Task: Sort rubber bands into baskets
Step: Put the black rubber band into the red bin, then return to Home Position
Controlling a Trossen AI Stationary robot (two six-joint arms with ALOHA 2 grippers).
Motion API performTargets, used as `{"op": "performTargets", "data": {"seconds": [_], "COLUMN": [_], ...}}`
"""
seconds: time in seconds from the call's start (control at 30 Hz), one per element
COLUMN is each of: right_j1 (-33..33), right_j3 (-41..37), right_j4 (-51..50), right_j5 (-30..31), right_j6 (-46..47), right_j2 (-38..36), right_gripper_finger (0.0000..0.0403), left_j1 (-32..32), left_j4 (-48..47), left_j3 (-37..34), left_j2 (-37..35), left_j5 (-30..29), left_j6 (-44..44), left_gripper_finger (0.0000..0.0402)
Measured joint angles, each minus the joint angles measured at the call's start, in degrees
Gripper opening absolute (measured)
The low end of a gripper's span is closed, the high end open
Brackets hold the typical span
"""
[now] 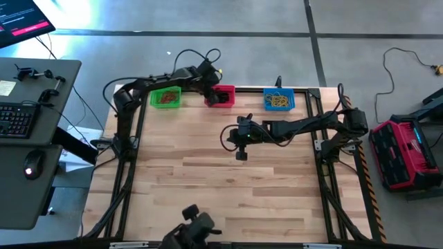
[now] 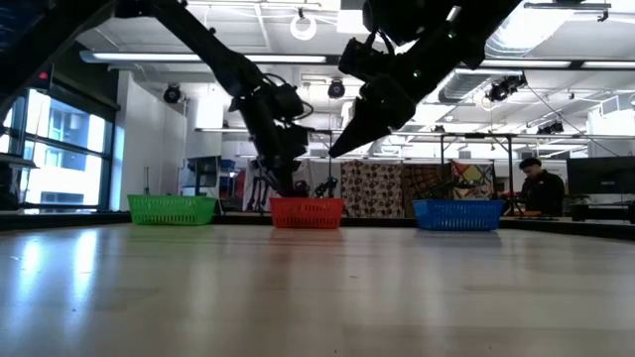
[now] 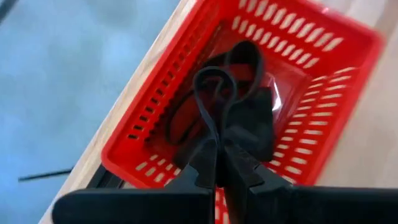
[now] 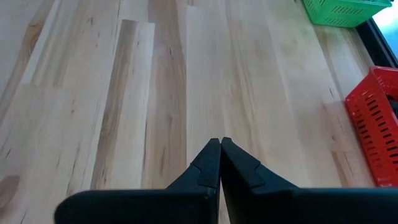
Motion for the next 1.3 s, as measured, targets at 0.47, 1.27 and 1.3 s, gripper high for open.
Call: {"op": "performTargets", "data": {"seconds": [0.47, 1.27, 1.3], "right_j1": [0.0, -1.4, -1.5], "right_j3": [0.0, -0.9, -1.6], "right_j4": [-0.2, 3.3, 4.5], "right_j5": [0.0, -0.6, -0.6], "right_j6": [0.1, -1.5, -1.5], "right_j2": [0.0, 0.0, -0.1], "right_gripper_finger": [0.0000, 0.0000, 0.0000], "left_j1": [1.1, -2.6, -2.6], "left_j4": [-2.8, 11.4, 13.1], "left_j3": [3.1, -4.7, -5.9], "left_j2": [2.9, -1.6, -2.3], "left_j5": [2.7, 2.4, 2.8], "left_j6": [-2.3, 1.7, 1.7], "left_gripper_finger": [0.0042, 0.0120, 0.0120]}}
